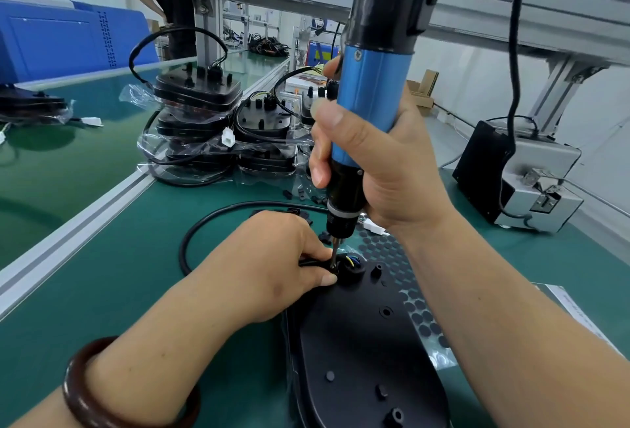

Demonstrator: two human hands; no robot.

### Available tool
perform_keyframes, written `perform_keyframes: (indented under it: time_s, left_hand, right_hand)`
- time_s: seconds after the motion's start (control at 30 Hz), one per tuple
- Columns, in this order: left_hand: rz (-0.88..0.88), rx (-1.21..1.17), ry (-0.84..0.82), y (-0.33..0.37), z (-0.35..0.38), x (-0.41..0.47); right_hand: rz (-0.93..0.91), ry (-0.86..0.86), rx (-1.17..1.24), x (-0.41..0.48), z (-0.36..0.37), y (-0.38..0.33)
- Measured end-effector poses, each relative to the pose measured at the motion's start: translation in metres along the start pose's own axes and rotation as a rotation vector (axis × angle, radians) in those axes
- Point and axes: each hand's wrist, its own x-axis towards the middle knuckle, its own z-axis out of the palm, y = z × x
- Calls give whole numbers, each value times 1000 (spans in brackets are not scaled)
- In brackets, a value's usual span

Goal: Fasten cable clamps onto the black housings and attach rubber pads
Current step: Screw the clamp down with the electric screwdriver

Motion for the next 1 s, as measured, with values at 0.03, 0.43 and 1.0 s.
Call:
perform_keyframes:
  time_s: [0.03, 0.43, 1.0]
  left_hand:
    - [3, -1, -3, 0, 0, 0]
    - [-6, 3, -12, 1, -1, -1]
    - [-38, -8, 33, 1, 4, 0]
  right_hand:
    - [3, -4, 11, 0, 0, 0]
    - [6, -31, 71, 2, -3, 1]
    - [6, -32, 93, 6, -3, 4]
